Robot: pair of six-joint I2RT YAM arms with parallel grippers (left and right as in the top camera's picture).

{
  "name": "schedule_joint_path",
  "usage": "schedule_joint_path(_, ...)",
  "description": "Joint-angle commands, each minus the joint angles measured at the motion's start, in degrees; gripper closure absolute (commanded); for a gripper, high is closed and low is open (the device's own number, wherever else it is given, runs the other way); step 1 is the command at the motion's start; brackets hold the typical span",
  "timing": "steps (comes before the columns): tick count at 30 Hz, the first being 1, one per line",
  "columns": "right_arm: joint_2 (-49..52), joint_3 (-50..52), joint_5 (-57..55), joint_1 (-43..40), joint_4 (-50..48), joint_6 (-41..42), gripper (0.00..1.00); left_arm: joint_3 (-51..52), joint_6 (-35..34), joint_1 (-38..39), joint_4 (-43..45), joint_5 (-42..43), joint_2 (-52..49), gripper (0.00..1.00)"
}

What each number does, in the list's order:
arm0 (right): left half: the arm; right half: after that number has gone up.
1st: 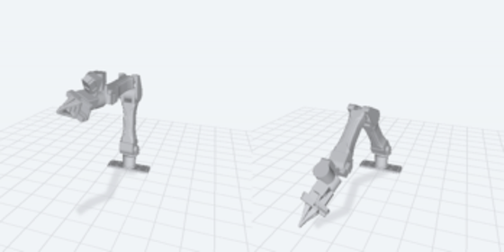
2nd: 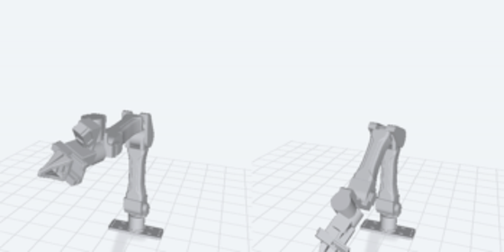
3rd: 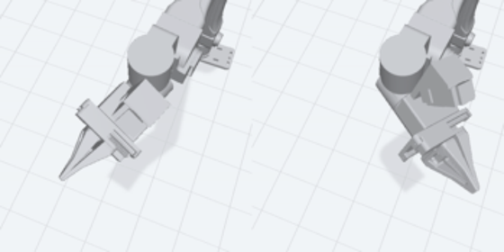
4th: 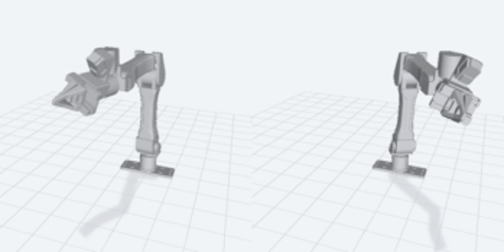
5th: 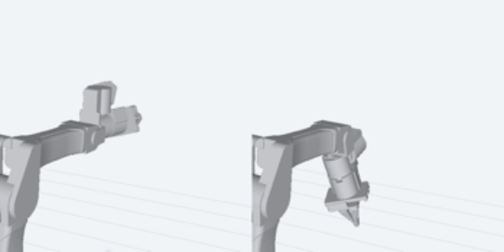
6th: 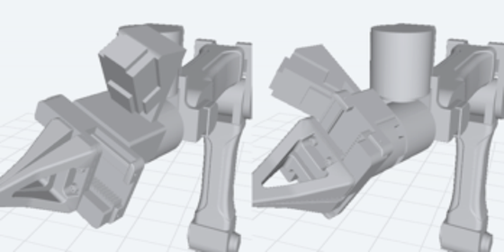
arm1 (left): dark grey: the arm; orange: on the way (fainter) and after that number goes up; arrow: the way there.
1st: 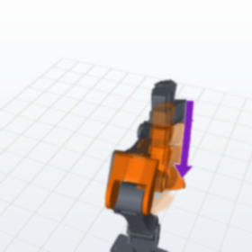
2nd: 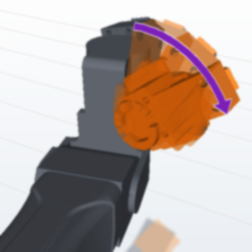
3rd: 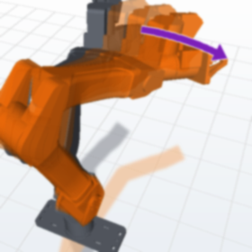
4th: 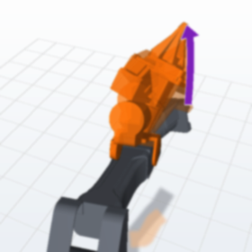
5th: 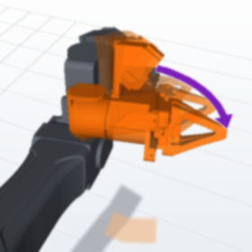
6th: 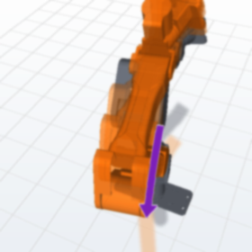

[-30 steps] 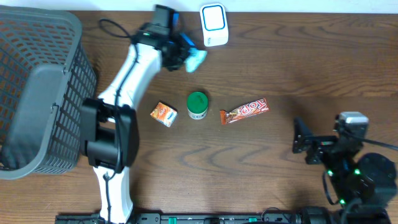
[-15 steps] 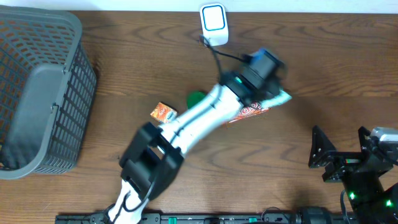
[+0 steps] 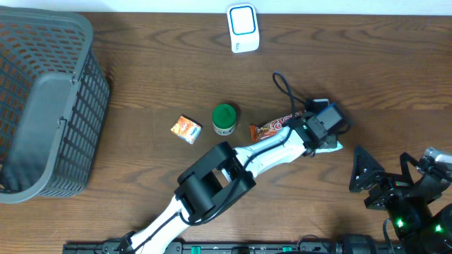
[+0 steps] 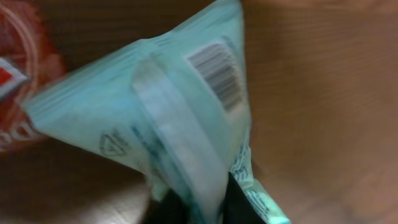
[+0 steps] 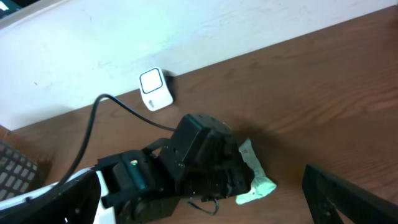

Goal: Scan the item barcode
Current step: 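Carry the wipes pack across and release it right of the red bar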

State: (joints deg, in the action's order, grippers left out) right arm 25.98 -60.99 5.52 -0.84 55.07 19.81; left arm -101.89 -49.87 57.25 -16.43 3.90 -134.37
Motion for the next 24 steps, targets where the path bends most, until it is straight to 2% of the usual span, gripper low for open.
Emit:
schedule_joint_path(1,-0.04,-0.87,-0.48,-0.61,0.26,1.6,0.01,-0.35,4.48,-1.31,0.24,-1.2,2.56,0.46)
schedule_joint_path(3,-0.04,-0.87,-0.5,-0.61,0.74,1.55,0.01,-0.35,7.3,-1.31,-0.31,-1.16,3.5,0.18)
schedule_joint_path(5,-0.04,-0.87,-0.76,-0.61,1.77,1.46,0.01,-0.35,8.35,-1.31,-1.79,-1.16,5.2,0.11)
schedule_joint_path(11,0.61,-0.81,-2.97,-0.61,-1.49,-1.42,0.01,-0.35,13.66,-1.6,-8.09,-2.16,14.56,0.07)
schedule_joint_path(15,4.98,-0.81,-6.67,-0.61,1.03,2.05,0.01,-0.35,15.8,-1.64,-14.82,-12.98,22.91,0.07)
schedule_joint_path(17,10.01,-0.83,-6.93,-0.61,2.51,2.73,0.01,-0.35,15.8,-1.97,-18.95,-20.44,27.65,0.05)
schedule_joint_path(20,18.49,-1.07,-6.14,-0.55,2.91,3.78,0.01,-0.35,16.33,-2.89,-23.74,-27.02,33.77,0.04)
schedule_joint_path(24,31.56,-3.76,-5.11,0.07,2.86,4.37,0.01,-0.35,20.61,-5.97,-27.54,-29.49,41.33,0.04)
